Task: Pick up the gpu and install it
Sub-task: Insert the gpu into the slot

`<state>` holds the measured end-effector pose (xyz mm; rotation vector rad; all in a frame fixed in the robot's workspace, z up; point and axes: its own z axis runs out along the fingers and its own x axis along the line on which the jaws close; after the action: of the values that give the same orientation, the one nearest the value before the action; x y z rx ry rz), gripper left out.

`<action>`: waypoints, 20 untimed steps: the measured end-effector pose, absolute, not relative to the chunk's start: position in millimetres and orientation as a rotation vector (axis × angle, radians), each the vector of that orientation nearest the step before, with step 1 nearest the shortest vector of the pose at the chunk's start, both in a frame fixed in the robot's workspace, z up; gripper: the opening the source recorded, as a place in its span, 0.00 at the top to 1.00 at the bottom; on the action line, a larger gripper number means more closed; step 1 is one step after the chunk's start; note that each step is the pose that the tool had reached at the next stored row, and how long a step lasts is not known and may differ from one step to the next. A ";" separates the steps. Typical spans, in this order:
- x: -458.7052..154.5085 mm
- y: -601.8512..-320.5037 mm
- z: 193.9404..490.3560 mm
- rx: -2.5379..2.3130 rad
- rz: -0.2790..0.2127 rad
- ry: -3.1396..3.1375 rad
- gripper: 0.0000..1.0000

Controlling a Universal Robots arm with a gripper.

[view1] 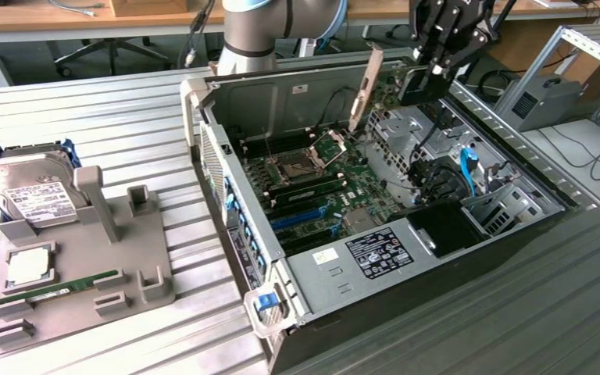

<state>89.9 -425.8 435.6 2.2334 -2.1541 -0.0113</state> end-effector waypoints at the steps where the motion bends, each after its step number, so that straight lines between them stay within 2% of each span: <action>1: 85.9 -425.8 435.5 2.233 -0.011 -2.154 0.73; 13: 37.4 -425.8 434.9 2.216 -0.013 -2.176 0.73; 20: 29.7 -425.8 434.7 2.210 -0.013 -2.182 0.73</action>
<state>29.7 -425.8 434.7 2.2097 -2.1820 -0.0132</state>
